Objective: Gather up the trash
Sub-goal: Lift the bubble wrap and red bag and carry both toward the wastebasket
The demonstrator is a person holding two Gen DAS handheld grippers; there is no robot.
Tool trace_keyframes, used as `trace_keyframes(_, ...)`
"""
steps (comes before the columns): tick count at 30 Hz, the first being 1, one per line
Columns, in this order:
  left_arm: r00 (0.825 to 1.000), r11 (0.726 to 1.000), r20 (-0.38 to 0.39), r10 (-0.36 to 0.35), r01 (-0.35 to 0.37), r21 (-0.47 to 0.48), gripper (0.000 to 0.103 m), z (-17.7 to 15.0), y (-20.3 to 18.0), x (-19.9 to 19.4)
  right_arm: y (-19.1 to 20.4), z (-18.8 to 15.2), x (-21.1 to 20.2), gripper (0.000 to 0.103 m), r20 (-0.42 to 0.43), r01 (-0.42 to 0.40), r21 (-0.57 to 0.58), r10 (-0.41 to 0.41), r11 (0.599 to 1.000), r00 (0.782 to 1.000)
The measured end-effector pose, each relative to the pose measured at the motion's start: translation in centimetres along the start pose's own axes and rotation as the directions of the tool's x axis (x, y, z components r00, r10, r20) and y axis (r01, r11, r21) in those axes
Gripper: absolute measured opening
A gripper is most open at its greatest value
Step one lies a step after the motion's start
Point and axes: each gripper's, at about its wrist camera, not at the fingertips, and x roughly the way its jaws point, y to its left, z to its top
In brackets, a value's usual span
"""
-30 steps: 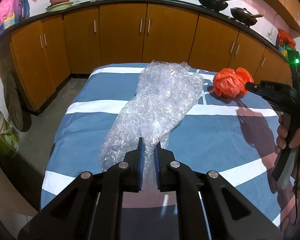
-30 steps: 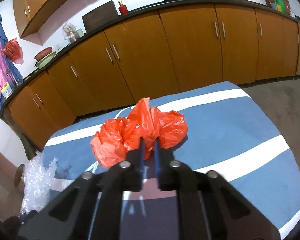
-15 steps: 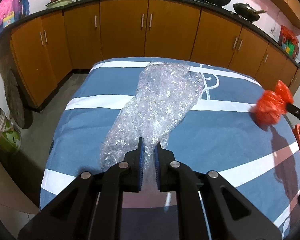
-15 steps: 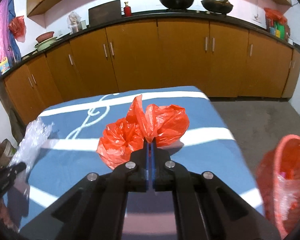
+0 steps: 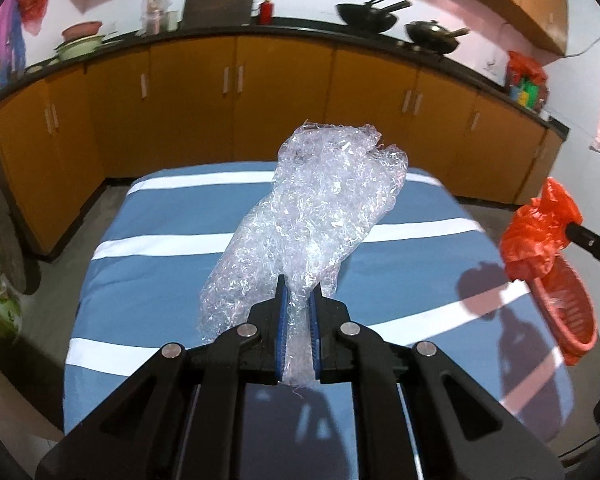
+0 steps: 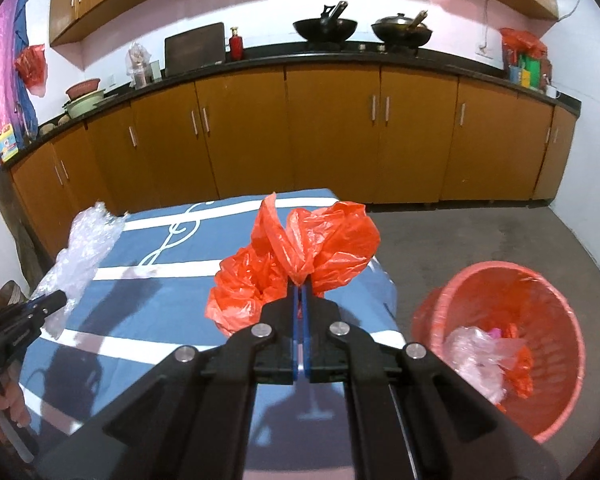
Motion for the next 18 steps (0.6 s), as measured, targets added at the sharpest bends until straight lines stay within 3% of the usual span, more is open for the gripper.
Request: trace_keyframes(18,0.988,0.986,0.004,-0.154,0.153,0.072,0.010,0.0,-8.9,-2.2,-4.8,-1.4,-7.9,0.003,0.051,0.053,0.042,-0.055,0.998,0.997)
